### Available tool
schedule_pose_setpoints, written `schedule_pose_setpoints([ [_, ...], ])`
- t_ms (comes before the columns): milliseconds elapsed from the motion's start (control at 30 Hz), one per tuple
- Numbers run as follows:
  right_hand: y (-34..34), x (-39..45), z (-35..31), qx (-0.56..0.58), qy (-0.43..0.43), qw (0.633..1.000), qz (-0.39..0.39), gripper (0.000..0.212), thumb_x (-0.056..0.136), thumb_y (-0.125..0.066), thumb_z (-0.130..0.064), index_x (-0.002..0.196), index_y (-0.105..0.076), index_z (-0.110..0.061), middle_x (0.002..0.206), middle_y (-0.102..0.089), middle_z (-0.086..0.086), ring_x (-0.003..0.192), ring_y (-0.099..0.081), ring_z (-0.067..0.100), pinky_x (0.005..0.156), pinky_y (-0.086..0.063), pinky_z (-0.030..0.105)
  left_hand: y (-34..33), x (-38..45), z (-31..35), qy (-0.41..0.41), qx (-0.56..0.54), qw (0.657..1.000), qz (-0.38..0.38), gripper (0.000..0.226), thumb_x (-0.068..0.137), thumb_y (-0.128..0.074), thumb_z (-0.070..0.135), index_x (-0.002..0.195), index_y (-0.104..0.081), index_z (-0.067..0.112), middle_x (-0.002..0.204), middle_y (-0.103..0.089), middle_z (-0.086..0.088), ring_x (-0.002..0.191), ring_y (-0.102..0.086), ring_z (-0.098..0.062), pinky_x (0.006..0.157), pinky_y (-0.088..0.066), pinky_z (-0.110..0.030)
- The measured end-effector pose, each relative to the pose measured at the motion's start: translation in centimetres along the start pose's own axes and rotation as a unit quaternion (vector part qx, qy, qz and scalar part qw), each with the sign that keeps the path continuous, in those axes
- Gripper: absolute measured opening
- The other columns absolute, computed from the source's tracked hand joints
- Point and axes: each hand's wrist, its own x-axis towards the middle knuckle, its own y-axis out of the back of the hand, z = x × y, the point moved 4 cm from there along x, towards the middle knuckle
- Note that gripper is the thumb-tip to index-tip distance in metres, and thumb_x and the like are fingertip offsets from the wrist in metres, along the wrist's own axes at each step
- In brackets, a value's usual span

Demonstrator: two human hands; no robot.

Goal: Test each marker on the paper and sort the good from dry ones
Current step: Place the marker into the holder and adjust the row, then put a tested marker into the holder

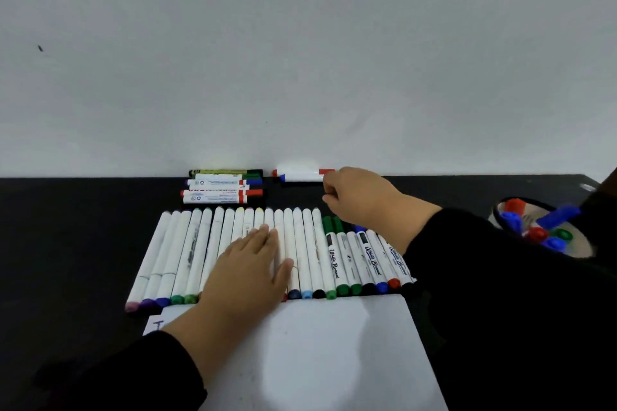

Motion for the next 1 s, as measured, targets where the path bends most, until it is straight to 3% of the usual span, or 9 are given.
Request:
schedule_pose_setpoints([
  [100, -2.2, 3.3, 0.4, 0.007, -0.004, 1.0, 0.002, 0.032, 0.097, -0.046, -0.026, 0.124, -0.05, -0.009, 0.118, -0.052, 0.013, 0.106, -0.052, 0.03, 0.084, -0.042, 0.034, -0.4, 0.1, -0.3, 0.001, 0.005, 1.0, 0.019, 0.098, 0.064, 0.016, 0.059, 0.15, -0.012, 0.02, 0.157, -0.01, 0.003, 0.144, -0.009, -0.011, 0.112, -0.001, -0.022],
  [333, -5.4, 8.6, 1.8, -0.005, -0.023, 0.999, 0.021, 0.038, 0.096, -0.049, -0.021, 0.132, -0.046, -0.009, 0.127, -0.043, 0.014, 0.114, -0.046, 0.033, 0.091, -0.04, 0.038, -0.3, -0.2, -0.3, 0.001, -0.006, 0.999, 0.047, 0.072, 0.087, -0.004, 0.06, 0.15, -0.008, 0.025, 0.157, -0.005, 0.008, 0.143, -0.003, -0.006, 0.104, 0.009, -0.018],
  [467, -6.2, 10.5, 2.0, -0.029, -0.011, 0.999, 0.023, 0.034, 0.094, -0.048, -0.013, 0.127, -0.049, -0.008, 0.124, -0.043, 0.015, 0.114, -0.044, 0.032, 0.085, -0.04, 0.036, -0.3, -0.2, -0.4, 0.006, -0.023, 0.999, 0.037, 0.064, 0.094, -0.019, 0.055, 0.149, -0.002, 0.027, 0.157, 0.001, 0.011, 0.142, 0.003, -0.003, 0.104, 0.011, -0.018],
  [633, -6.7, 11.2, 2.1, -0.046, 0.001, 0.998, 0.032, 0.029, 0.091, -0.048, -0.004, 0.12, -0.051, -0.005, 0.119, -0.046, 0.016, 0.109, -0.045, 0.032, 0.078, -0.034, 0.032, -0.3, -0.2, -0.5, 0.011, -0.023, 0.999, 0.031, 0.065, 0.094, -0.02, 0.055, 0.149, -0.002, 0.027, 0.157, 0.002, 0.011, 0.142, 0.003, -0.003, 0.103, 0.011, -0.018],
  [1000, -6.1, 10.2, 1.9, -0.047, 0.011, 0.998, 0.045, 0.028, 0.09, -0.049, -0.005, 0.118, -0.051, -0.002, 0.119, -0.049, 0.017, 0.109, -0.048, 0.032, 0.081, -0.037, 0.034, -0.5, -0.2, -0.5, 0.015, -0.024, 0.999, 0.018, 0.064, 0.094, -0.022, 0.054, 0.15, -0.005, 0.026, 0.157, 0.0, 0.01, 0.142, 0.003, -0.004, 0.105, 0.01, -0.017],
])
